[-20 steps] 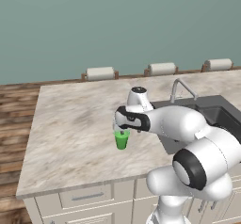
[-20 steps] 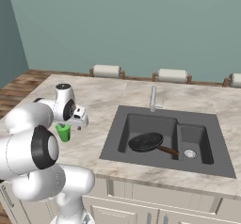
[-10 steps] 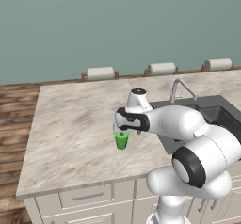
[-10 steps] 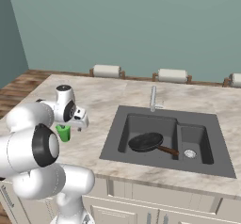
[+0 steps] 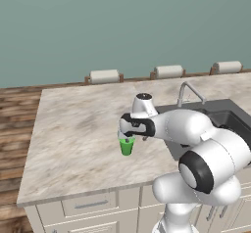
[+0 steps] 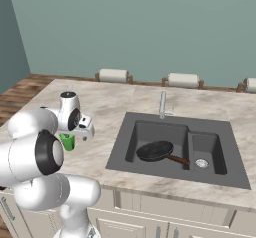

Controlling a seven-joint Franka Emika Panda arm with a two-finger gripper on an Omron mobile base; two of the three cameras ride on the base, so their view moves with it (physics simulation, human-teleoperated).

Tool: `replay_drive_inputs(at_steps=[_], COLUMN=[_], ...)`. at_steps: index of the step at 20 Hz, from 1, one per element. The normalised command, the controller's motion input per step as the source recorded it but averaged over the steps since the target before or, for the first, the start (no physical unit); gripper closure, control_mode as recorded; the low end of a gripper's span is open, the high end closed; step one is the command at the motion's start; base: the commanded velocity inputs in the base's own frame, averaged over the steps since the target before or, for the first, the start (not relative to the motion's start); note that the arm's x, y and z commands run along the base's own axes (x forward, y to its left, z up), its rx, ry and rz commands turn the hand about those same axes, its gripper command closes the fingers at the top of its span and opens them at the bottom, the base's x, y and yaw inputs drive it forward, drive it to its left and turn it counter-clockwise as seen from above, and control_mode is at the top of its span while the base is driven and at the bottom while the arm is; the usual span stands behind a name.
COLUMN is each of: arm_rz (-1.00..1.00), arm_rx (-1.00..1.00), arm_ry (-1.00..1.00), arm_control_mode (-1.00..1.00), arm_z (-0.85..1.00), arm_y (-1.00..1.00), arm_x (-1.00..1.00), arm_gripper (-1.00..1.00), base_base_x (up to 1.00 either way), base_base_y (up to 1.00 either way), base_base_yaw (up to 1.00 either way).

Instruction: Place the pan in the left basin and the cup in the right basin of the sink.

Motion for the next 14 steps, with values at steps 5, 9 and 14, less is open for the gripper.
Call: replay_drive_inputs(at_steps=[5, 9, 14], arm_rz=[0.00, 0.00, 0.00], arm_rx=[0.00, 0.00, 0.00], arm_ry=[0.01, 0.00, 0.00], arm_control_mode=[-1.00, -1.00, -1.00], arm_z=[-0.05, -0.06, -0.08], arm_y=[0.00, 0.00, 0.00], arm_x=[0.00, 0.00, 0.00], arm_gripper=[-1.00, -1.00, -1.00], base_base_x=[0.00, 0.00, 0.00], base_base_y=[0.00, 0.00, 0.00], base_base_yaw=[0.00, 0.00, 0.00])
